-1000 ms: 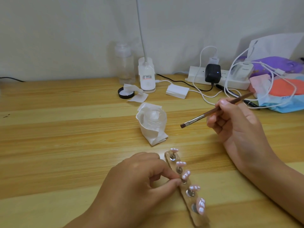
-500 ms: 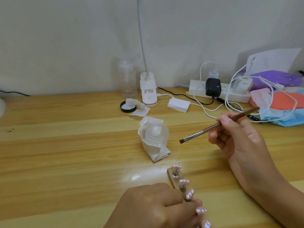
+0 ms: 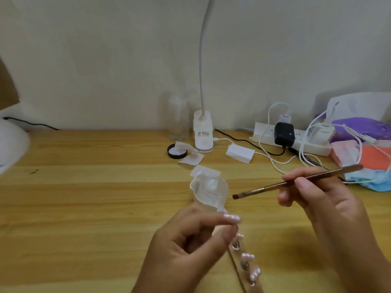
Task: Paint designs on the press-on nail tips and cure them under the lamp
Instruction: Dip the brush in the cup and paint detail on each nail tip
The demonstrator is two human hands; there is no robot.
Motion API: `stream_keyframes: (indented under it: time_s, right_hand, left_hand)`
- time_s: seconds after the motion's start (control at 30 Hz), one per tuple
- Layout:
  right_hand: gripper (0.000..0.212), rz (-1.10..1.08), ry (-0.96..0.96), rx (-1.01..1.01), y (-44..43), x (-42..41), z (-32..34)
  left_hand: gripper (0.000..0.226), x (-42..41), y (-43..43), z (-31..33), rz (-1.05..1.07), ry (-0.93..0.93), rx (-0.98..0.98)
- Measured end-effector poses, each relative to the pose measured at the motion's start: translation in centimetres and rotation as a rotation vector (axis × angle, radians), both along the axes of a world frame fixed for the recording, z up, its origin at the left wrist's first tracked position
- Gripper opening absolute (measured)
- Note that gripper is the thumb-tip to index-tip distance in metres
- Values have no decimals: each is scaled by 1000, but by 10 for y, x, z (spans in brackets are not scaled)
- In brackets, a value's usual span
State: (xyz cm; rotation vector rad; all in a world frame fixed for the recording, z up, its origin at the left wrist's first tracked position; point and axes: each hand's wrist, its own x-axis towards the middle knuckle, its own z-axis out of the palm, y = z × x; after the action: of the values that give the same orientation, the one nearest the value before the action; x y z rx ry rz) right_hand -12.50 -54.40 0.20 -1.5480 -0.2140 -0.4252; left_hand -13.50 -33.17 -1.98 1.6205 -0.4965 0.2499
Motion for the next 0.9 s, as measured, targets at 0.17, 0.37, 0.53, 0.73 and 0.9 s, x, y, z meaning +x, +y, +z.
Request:
stream_keyframes:
  time_s: [0.17,0.37,0.53,0.73,0.9]
  right_hand:
    - [25,-11,-200,-491,2,0,40]
    - [15,82,-201,-811,28,32,61]
    - [13,170,-51,-918,55,57,52]
    - [11,272,25,-688,67,61,43]
    - [21,270,2,-643,61,56,43]
  left_hand:
    - [12,15,8,-4,139,429,-469]
    - [21,29,21,-3,-14,601,-442]
    - [19,32,25,-1,-66,659,-464]
    - [21,35,27,-3,-154,690,-478]
    - [20,35,30,-4,-242,685,-465]
